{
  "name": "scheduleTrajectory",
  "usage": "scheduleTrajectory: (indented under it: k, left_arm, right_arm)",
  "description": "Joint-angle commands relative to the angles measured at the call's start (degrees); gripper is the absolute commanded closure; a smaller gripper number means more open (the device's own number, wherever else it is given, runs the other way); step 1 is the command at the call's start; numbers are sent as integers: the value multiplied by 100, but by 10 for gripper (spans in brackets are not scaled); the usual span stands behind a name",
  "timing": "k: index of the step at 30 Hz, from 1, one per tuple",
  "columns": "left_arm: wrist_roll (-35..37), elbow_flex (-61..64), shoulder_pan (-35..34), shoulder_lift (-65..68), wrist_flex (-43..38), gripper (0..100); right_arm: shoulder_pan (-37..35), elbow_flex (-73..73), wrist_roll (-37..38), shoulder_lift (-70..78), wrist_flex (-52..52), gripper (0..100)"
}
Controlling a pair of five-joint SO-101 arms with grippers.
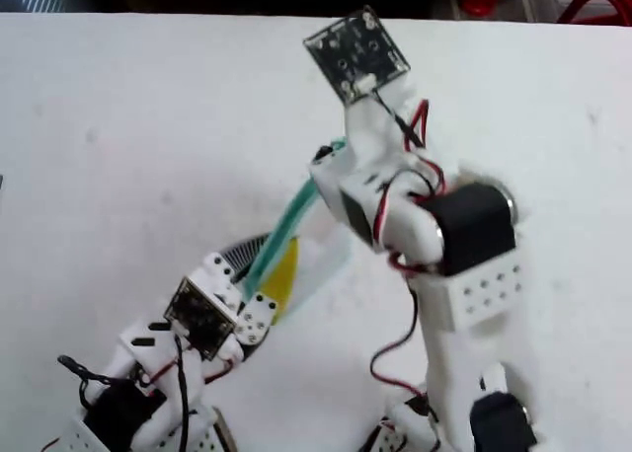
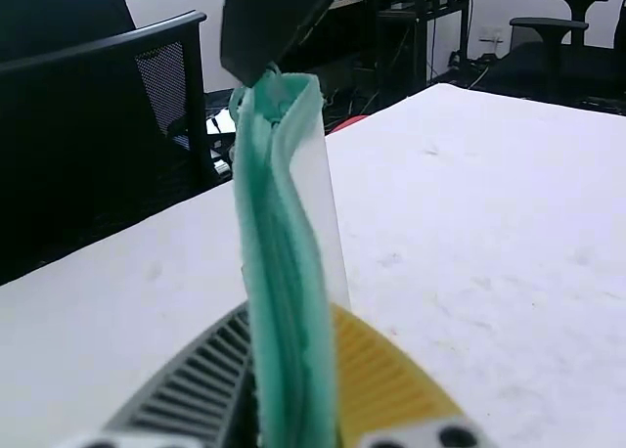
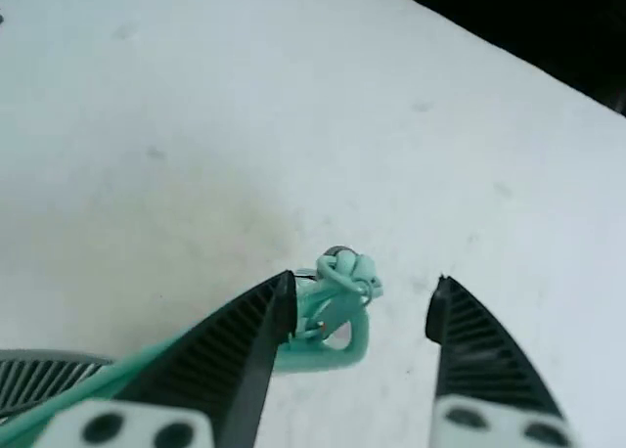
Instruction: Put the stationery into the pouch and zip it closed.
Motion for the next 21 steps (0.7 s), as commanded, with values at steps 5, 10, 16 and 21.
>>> scheduleTrajectory:
  k: [5, 10, 16, 21]
  left_arm:
    - [-53, -158, 22, 40, 97, 979]
    - [-53, -158, 22, 40, 97, 979]
    - [-53, -158, 22, 40, 97, 979]
    - [-53, -158, 22, 40, 97, 979]
  right_arm:
    - [330, -686, -105, 769, 207, 855]
    - [347, -712, -62, 716, 277, 878]
    - [-75, -141, 281, 743, 259, 978]
    - [-382, -70, 343, 558, 277, 981]
